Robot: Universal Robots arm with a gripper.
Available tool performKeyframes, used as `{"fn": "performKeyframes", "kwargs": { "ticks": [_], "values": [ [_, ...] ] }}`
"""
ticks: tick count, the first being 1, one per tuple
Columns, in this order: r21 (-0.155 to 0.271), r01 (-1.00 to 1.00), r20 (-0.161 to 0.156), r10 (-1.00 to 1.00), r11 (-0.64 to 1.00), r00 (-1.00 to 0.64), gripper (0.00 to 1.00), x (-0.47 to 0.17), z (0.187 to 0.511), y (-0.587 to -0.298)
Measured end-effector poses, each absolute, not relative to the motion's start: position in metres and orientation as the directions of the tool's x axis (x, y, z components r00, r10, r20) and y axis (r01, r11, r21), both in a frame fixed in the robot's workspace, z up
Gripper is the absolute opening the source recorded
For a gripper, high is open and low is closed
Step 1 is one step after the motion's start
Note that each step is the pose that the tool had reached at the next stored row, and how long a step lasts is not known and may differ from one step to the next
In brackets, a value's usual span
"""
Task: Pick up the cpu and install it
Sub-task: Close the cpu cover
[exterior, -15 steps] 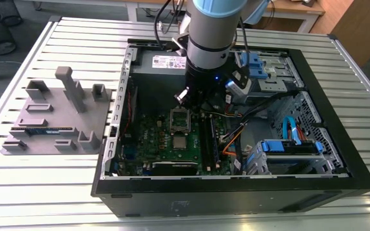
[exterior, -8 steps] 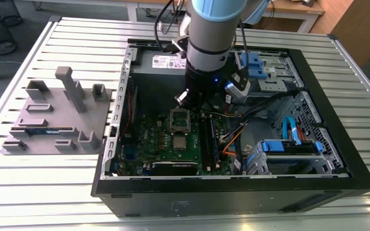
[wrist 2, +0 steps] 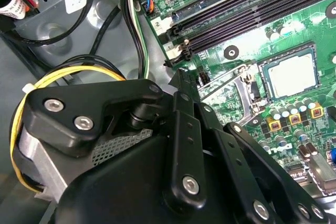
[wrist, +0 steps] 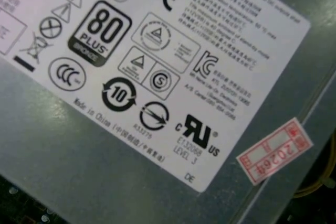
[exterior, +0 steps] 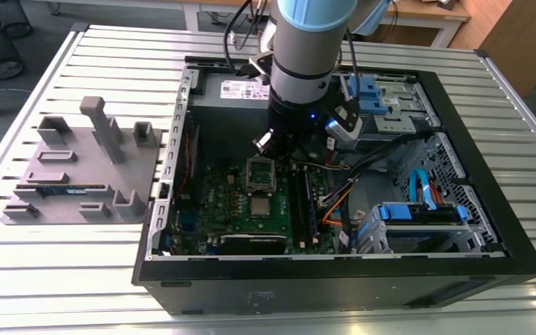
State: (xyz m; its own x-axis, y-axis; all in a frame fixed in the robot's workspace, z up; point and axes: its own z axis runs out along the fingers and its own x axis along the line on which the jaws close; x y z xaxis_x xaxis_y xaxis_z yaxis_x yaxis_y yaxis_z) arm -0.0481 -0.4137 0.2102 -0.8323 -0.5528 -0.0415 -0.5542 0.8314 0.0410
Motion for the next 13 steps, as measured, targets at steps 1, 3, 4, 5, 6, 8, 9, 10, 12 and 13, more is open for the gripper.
{"fn": "performKeyframes", "kwargs": {
  "ticks": [1,3,4,5,6,8,9,10,12,13],
  "values": [
    [0.041,-0.554,-0.042,-0.553,0.831,-0.832,0.11,-0.0481,0.2102,-0.4137],
    [0.042,-0.554,-0.043,-0.553,0.831,-0.832,0.11,-0.0487,0.2103,-0.4137],
    [0.042,-0.554,-0.044,-0.553,0.831,-0.832,0.11,-0.0492,0.2104,-0.4137],
    [0.042,-0.554,-0.045,-0.553,0.831,-0.832,0.11,-0.0501,0.2104,-0.4137],
    [0.042,-0.554,-0.047,-0.553,0.831,-0.832,0.11,-0.0510,0.2104,-0.4137],
    [0.042,-0.554,-0.050,-0.552,0.831,-0.832,0.11,-0.0523,0.2105,-0.4137],
    [0.042,-0.554,-0.051,-0.552,0.831,-0.832,0.11,-0.0527,0.2107,-0.4137],
    [0.042,-0.554,-0.051,-0.552,0.831,-0.832,0.11,-0.0527,0.2112,-0.4137],
    [0.041,-0.555,-0.052,-0.553,0.831,-0.832,0.11,-0.0527,0.2132,-0.4137],
    [0.041,-0.555,-0.052,-0.553,0.831,-0.832,0.11,-0.0528,0.2144,-0.4137]
  ]
}}
